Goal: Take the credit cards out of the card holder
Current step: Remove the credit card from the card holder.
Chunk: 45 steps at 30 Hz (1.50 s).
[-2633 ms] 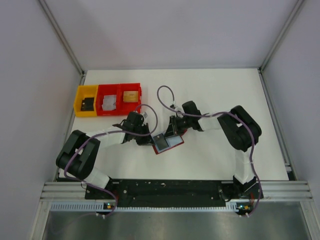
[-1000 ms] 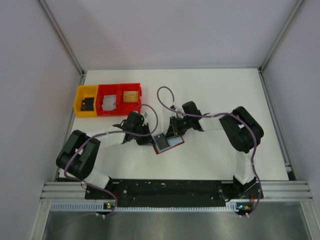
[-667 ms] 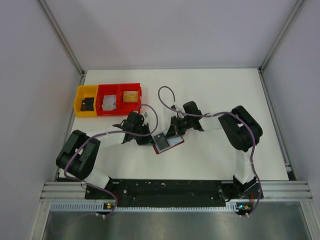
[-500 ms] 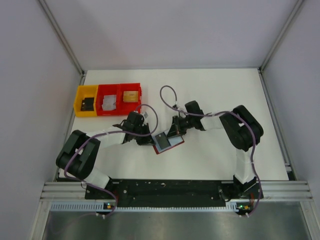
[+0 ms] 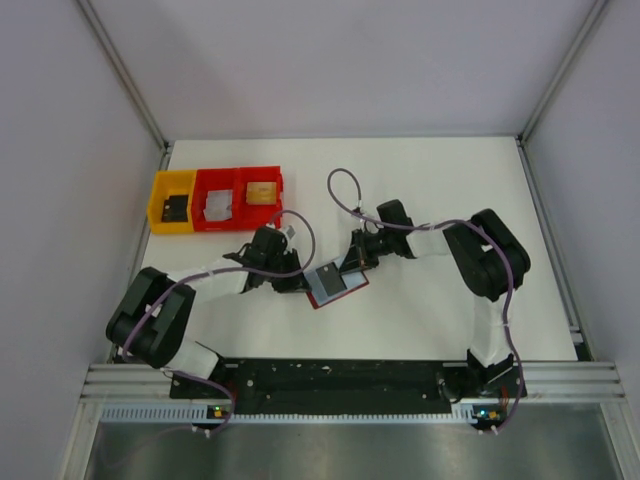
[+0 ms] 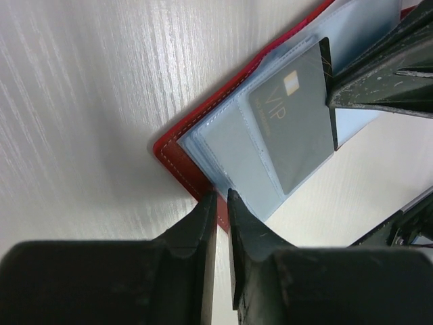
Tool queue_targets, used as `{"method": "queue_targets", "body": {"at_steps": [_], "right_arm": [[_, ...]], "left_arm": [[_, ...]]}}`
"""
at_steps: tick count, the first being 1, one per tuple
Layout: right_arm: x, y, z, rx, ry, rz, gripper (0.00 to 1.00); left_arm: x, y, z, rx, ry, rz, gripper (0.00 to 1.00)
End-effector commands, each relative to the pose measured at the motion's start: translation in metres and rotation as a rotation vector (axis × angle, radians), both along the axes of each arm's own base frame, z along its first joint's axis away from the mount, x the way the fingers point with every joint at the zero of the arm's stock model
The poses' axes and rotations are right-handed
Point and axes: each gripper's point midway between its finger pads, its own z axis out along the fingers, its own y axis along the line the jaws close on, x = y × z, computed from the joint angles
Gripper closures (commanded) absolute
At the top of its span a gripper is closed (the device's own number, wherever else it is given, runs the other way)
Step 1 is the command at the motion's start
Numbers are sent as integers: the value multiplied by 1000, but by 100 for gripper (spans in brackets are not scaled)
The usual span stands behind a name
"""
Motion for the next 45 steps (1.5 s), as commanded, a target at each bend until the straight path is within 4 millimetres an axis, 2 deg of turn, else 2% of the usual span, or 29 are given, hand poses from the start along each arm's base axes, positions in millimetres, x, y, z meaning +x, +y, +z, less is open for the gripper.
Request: {"method": "queue_targets", "body": {"at_steps": [1, 4, 6, 10, 11, 17, 21, 24, 27, 31, 36, 43, 45], "right_arm": [[3, 7, 16, 30, -72, 25, 100], [0, 10, 13, 32, -66, 27, 100], [0, 12, 14, 35, -65, 27, 100], [-1, 13, 14, 36, -70, 29, 100], [0, 13, 15, 37, -69, 26, 100], [-2, 13, 13, 33, -69, 33, 100], [-2, 13, 14, 33, -71, 31, 100], [-2, 13, 14, 34, -69, 36, 100], [-1, 11, 15, 27, -72, 43, 100], [6, 4, 17, 33, -73, 21, 100], [12, 2, 20, 36, -75, 6, 100], [14, 4, 23, 55, -60, 2, 100], [14, 6, 22, 53, -60, 2, 96]], "left_arm": [[1, -10, 27, -78, -55, 3, 80], [13, -22, 51, -144, -108, -5, 78], [18, -30, 58, -170, -117, -20, 78], [23, -38, 52, -171, -88, -38, 86], [29, -42, 54, -185, -116, -40, 87], [29, -49, 38, -180, -77, -65, 94], [29, -44, 27, -137, -67, -55, 100], [28, -35, 13, -75, -55, -46, 100], [16, -20, -6, 11, 8, -37, 100], [7, -6, -19, 75, 34, -24, 100], [-3, 1, -25, 100, 61, -24, 100], [-4, 4, -22, 107, 48, -27, 100], [-4, 3, -23, 103, 51, -30, 100]]}}
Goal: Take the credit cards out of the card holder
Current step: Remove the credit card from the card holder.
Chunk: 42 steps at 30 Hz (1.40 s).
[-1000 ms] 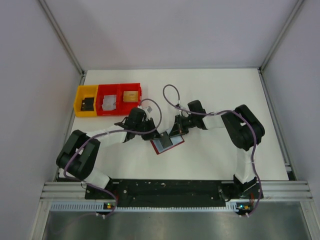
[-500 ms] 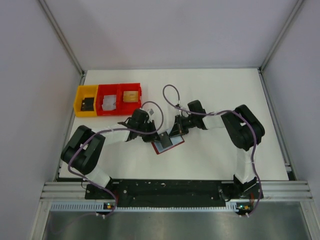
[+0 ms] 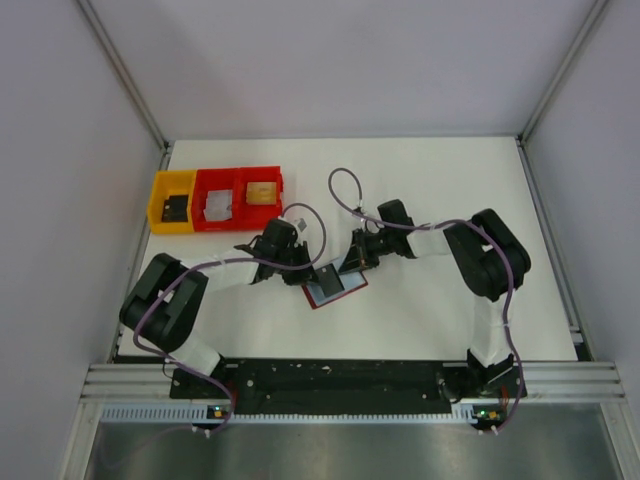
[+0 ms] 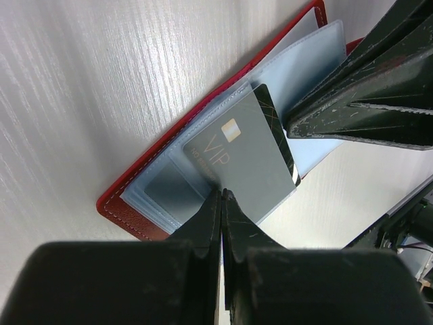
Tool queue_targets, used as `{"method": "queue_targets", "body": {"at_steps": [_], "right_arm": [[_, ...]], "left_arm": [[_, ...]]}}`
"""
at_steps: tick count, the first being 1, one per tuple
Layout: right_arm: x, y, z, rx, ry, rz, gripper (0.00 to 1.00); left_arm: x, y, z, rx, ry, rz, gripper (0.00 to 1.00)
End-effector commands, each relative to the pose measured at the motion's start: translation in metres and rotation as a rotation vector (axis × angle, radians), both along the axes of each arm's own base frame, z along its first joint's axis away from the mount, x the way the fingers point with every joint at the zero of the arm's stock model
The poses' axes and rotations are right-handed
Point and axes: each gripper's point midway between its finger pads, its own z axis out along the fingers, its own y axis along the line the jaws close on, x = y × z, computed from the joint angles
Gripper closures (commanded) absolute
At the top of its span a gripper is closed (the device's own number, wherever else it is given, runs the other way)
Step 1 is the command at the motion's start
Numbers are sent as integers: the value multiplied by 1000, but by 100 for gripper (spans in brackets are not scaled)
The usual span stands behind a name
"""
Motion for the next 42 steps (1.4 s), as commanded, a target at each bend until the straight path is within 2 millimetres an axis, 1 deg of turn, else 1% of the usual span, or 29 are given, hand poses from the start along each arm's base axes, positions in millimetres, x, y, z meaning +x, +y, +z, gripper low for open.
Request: {"method": "queue_targets", "body": {"at_steps": [1, 4, 7, 15, 19, 21, 23, 24, 28, 33, 35, 40, 42], "right_arm": [[13, 7, 21, 47, -67, 2, 95], [13, 8, 15, 31, -57, 0, 84], [12, 12, 14, 28, -49, 4, 79], [5, 23, 7, 24, -28, 42, 79], [2, 24, 3, 18, -16, 51, 84], [1, 23, 2, 12, -16, 54, 89], [2, 22, 3, 12, -20, 53, 98], [2, 21, 2, 14, -15, 53, 100], [12, 8, 6, 29, -18, 19, 100], [26, -9, 17, 50, -22, -19, 100], [29, -13, 19, 55, -19, -20, 100], [43, -31, 25, 42, -45, -76, 100], [50, -41, 37, 40, -74, -110, 100]], "left_arm": [[-20, 26, -28, 132, 65, 5, 100], [-21, 25, -29, 124, 72, 5, 100], [-22, 26, -31, 128, 75, 4, 100], [-23, 25, -30, 123, 75, 5, 100], [-22, 25, -30, 119, 75, 5, 100], [-23, 25, -31, 119, 76, 5, 100], [-24, 26, -31, 119, 76, 5, 100], [-25, 26, -31, 120, 77, 5, 100], [-27, 28, -33, 126, 80, 9, 100], [-30, 30, -39, 133, 92, 10, 100], [-31, 30, -41, 134, 95, 10, 100], [-30, 31, -38, 133, 83, 12, 100], [-29, 30, -33, 120, 68, 17, 100]]}}
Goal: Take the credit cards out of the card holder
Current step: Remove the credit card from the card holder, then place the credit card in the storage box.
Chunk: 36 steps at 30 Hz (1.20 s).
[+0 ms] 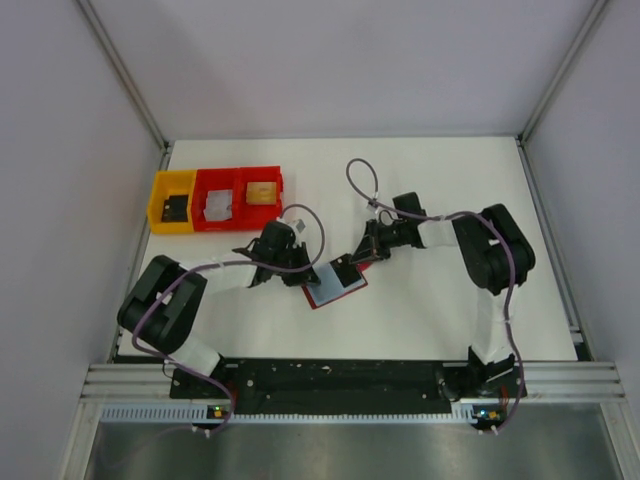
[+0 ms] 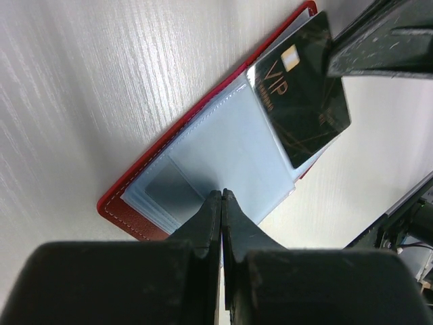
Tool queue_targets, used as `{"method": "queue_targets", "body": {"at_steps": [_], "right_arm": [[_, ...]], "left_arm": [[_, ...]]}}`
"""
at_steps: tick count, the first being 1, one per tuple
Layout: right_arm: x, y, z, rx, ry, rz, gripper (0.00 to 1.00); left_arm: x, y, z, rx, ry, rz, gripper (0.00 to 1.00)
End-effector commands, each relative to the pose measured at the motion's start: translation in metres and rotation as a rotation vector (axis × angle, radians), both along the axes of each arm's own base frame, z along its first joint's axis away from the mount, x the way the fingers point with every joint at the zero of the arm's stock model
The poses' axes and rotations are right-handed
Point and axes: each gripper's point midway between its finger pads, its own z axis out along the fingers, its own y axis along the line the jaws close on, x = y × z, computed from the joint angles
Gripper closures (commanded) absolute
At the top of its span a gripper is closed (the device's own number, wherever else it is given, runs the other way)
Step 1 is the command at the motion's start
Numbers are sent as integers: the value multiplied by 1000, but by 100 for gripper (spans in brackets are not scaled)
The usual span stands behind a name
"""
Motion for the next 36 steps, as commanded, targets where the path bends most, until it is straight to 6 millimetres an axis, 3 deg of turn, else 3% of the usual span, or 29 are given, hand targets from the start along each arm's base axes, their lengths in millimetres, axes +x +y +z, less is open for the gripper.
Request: {"method": "queue_targets", "body": {"at_steps": [1, 5, 12, 16, 20, 23, 27, 32, 36], "right_arm": [[26, -20, 42, 16, -147, -61, 100], [22, -26, 73, 15, -214, -82, 100], [5, -28, 125, 94, -291, -108, 100], [-13, -23, 154, 177, -317, -89, 100], [-29, -14, 185, 257, -357, -60, 100], [-43, -6, 204, 334, -368, -30, 100], [-59, 6, 221, 397, -374, 13, 100], [-69, 16, 229, 434, -375, 42, 100], [-70, 19, 233, 455, -376, 46, 100]], "left_arm": [[-25, 30, -28, 128, 73, 24, 100], [-21, 22, -4, 42, 0, 44, 97], [-4, 8, 67, -146, -213, 78, 51], [-4, -2, 116, -303, -345, 65, 39], [-11, -15, 163, -498, -467, 11, 38], [-14, -21, 182, -584, -508, -14, 37], [-19, -26, 199, -690, -520, -33, 37], [-29, -29, 211, -774, -502, -64, 40], [-34, -27, 212, -795, -498, -61, 51]]}}
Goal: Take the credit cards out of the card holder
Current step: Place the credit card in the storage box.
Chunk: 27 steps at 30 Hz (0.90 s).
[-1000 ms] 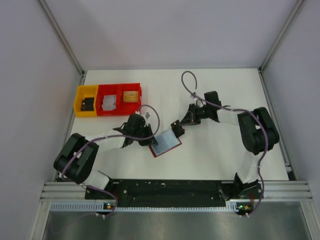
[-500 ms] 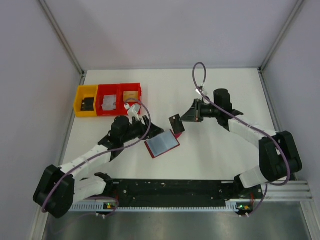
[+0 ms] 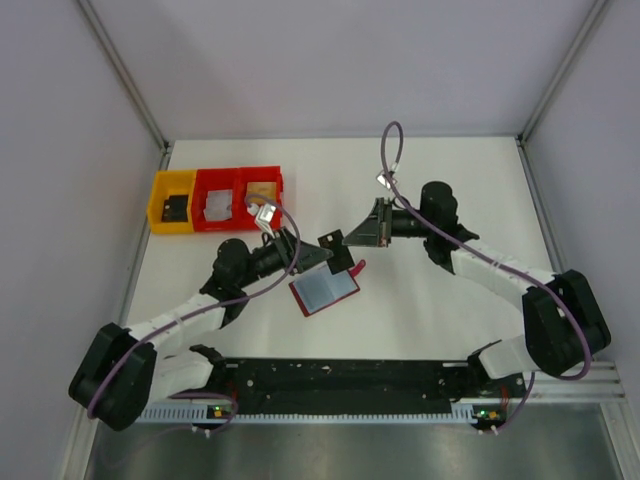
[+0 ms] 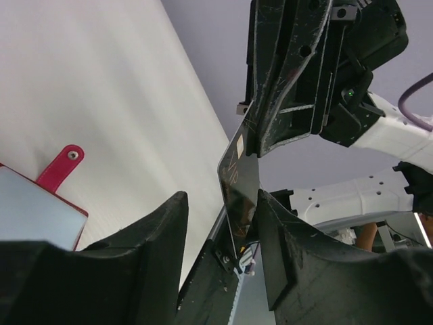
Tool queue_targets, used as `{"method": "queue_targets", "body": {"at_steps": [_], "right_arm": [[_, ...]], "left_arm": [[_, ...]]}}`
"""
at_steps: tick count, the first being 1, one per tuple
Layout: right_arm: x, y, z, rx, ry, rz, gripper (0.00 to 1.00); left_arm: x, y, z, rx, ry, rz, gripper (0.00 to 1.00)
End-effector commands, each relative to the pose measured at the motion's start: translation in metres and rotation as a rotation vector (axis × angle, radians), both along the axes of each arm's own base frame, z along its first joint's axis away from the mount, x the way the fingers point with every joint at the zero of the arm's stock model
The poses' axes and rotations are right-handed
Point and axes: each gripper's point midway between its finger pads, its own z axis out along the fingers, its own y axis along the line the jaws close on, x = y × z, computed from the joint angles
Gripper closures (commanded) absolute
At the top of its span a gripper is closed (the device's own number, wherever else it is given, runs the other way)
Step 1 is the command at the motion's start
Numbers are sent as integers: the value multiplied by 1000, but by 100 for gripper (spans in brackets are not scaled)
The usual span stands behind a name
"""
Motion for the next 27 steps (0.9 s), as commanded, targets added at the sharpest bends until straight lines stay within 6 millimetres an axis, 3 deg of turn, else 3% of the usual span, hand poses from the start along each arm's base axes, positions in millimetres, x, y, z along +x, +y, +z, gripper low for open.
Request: {"method": "queue_targets", "body": {"at_steps": [1, 8, 11, 15, 17, 19, 23, 27], "right_arm": [[-7, 3, 24, 71, -67, 24, 100], [-6, 5, 24, 78, -58, 22, 100], [-4, 4, 24, 72, -64, 14, 100], [5, -3, 18, 25, -55, -44, 65], [9, -8, 9, -24, -49, -90, 46], [14, -15, 0, -92, -69, -138, 33], [25, -35, -17, -241, -106, -253, 18], [31, -58, -30, -360, -142, -365, 6]], "left_arm": [[-11, 0, 23, -91, -64, -35, 55], [-13, 3, 27, -100, -71, -25, 100], [-11, 8, 30, -108, -76, 12, 100], [3, 26, 29, -120, -87, 153, 100], [13, 41, 27, -114, -78, 233, 100], [27, 62, 25, -98, -66, 322, 100], [54, 117, 22, -80, -40, 523, 100], [82, 193, 10, -35, 12, 785, 100]]}}
